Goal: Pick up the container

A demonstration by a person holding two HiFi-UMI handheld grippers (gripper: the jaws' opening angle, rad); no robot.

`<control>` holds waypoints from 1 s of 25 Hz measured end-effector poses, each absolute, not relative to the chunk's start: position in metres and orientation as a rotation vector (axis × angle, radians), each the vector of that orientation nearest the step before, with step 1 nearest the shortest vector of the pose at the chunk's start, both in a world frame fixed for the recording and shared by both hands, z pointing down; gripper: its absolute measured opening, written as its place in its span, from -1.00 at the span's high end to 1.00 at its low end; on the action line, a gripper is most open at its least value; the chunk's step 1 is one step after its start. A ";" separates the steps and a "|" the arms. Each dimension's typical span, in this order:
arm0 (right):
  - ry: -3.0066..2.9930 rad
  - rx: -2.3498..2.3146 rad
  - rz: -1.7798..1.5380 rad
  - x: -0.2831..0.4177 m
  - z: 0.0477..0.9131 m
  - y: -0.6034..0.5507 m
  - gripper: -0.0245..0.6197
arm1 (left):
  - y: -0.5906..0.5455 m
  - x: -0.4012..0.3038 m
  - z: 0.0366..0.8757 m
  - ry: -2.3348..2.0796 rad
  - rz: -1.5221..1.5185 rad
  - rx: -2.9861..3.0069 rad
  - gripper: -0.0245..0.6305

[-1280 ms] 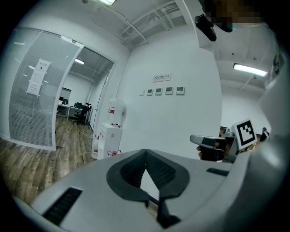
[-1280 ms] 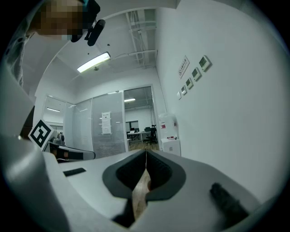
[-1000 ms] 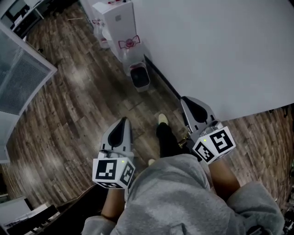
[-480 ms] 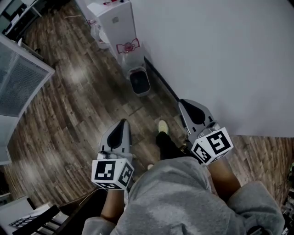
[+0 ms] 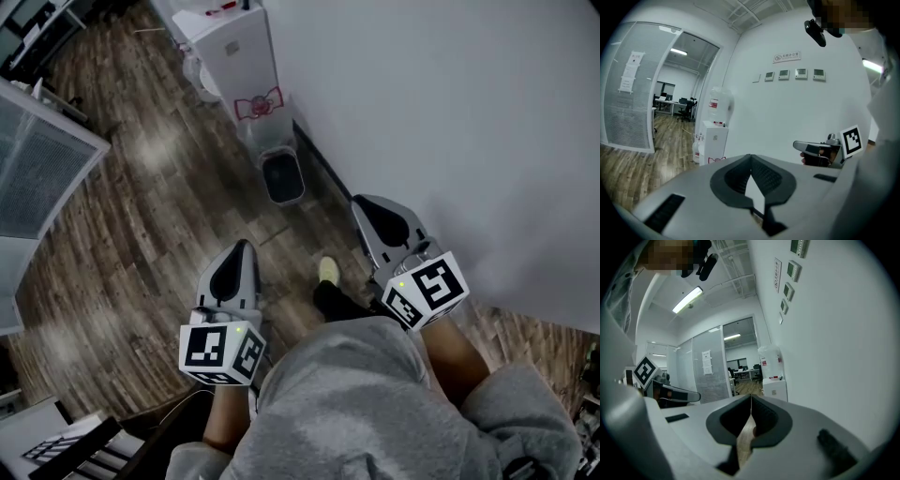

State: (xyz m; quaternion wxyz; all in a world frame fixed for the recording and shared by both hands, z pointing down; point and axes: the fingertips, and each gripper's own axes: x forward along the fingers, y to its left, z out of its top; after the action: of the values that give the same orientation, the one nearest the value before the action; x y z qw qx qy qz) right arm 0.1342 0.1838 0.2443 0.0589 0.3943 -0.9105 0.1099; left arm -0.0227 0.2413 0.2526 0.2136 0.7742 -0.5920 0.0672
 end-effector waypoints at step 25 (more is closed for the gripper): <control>-2.843 1.124 0.396 0.154 0.245 0.095 0.85 | 0.149 0.020 0.247 -1.664 0.228 2.155 0.88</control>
State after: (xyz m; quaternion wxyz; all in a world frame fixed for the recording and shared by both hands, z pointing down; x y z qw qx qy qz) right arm 0.1544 0.0953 0.2452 0.0294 0.3646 -0.9218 0.1284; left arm 0.0195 0.1487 0.2467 0.2034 0.7722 -0.5963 0.0818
